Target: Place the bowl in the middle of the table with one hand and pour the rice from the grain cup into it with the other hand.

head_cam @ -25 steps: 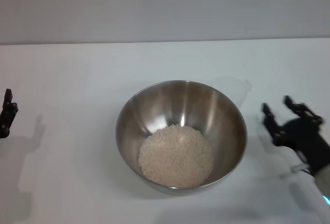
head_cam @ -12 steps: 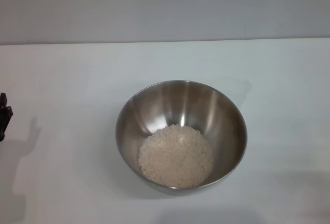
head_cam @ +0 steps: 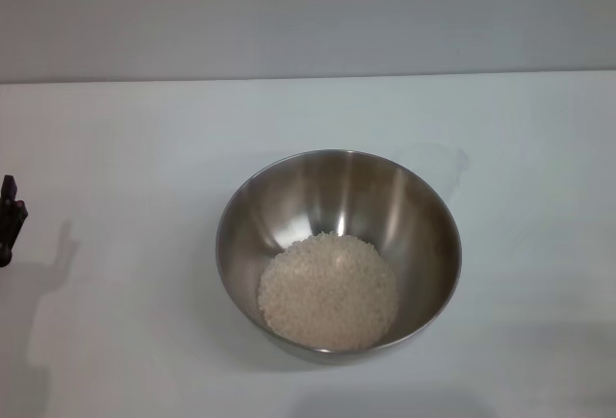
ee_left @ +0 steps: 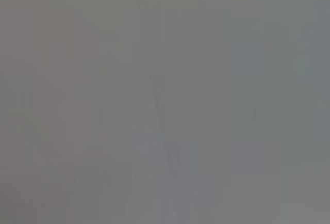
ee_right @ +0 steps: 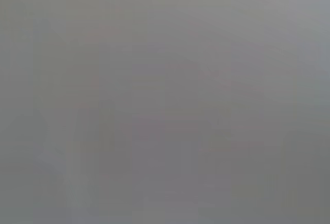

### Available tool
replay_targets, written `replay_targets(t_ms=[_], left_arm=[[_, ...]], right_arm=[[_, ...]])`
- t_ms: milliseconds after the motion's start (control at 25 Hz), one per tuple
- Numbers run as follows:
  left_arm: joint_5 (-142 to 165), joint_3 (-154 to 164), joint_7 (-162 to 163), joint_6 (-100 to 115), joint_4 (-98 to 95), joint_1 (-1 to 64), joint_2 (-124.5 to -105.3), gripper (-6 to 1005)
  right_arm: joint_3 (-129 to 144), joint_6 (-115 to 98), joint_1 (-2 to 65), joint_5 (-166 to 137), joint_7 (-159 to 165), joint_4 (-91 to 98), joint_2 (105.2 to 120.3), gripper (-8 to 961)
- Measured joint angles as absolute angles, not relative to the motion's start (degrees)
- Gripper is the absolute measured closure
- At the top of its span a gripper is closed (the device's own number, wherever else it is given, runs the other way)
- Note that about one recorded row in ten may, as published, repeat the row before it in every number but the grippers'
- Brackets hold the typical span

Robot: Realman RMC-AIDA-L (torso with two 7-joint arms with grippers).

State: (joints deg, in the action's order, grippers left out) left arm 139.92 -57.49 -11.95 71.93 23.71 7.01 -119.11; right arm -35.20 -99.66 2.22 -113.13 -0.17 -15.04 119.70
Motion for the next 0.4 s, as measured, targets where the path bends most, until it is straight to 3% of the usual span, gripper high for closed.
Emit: replay_targets(t_ms=[400], left_arm=[[139.91, -56.67, -8.67, 73.40, 21.79, 6.73, -119.09, 167]], right_arm=[[-34.79, -99.16, 3.04, -113.11, -0.18, -13.65, 119.71, 120]])
